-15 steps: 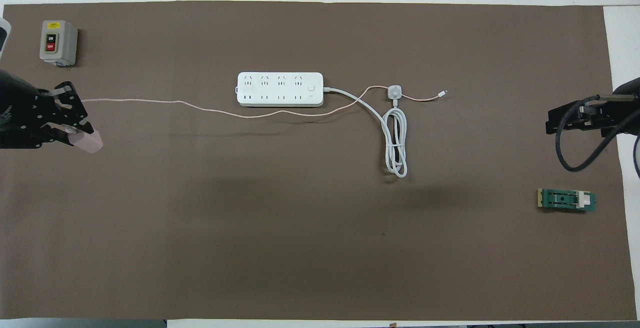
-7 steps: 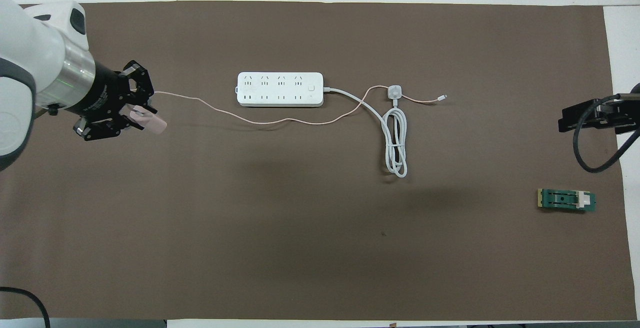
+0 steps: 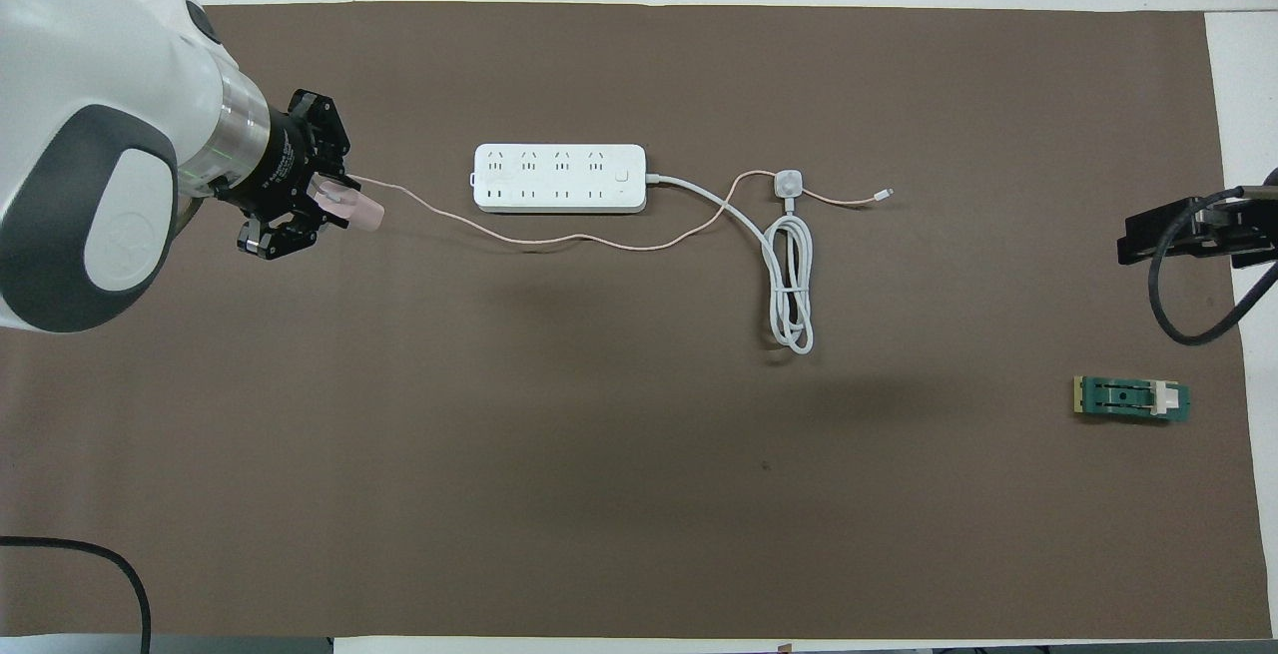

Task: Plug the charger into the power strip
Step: 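Move the held charger with the left gripper to the power strip socket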

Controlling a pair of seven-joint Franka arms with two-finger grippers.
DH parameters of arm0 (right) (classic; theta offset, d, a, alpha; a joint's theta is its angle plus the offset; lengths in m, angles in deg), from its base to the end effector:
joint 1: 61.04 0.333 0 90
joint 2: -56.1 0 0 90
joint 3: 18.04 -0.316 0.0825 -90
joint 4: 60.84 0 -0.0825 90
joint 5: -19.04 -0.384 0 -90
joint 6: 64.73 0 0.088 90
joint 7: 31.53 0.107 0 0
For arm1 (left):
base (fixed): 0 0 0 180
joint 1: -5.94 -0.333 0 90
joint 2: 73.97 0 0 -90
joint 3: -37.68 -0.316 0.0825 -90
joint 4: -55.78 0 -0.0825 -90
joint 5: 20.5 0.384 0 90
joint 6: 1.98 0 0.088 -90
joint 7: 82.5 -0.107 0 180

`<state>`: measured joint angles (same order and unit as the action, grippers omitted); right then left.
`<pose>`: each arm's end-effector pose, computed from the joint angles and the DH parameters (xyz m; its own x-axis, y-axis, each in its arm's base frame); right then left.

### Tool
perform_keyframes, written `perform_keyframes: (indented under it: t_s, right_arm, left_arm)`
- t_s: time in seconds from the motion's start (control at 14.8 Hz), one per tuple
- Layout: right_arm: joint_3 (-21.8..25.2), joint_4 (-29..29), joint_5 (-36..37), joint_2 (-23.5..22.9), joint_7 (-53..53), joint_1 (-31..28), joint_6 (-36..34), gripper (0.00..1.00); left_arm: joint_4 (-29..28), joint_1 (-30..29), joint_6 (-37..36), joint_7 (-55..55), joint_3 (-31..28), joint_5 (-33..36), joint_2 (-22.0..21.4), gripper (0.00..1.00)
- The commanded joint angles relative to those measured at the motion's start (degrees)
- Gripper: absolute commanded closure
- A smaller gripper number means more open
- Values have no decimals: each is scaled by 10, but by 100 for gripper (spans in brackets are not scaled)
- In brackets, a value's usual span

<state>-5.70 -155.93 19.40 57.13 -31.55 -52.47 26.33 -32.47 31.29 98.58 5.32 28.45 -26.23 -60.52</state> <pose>0.5468 -0.0377 0.5938 0.9965 -0.0650 -0.0528 -0.0649 -0.9979 0.0024 0.6018 -0.1932 0.5172 0.2986 0.9524 -0.0612 0.9538 -0.3000 -0.0148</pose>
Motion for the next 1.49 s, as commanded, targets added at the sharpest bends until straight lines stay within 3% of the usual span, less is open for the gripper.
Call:
perform_keyframes:
  t_s: [0.0,0.47,0.88,1.42]
  right_arm:
    - [-6,4,-4,1,-12,-9,-10,0]
    - [-6,-1,-4,5,-12,-7,-10,0]
    - [-6,-1,-4,5,-12,-8,-10,0]
    - [-6,-1,-4,5,-12,-7,-10,0]
  left_arm:
    - [61,22,15,76,-9,13,69,100]
    - [114,37,52,229,-11,53,150,100]
    - [187,48,42,270,-14,57,214,100]
    - [188,66,47,286,-11,56,245,100]
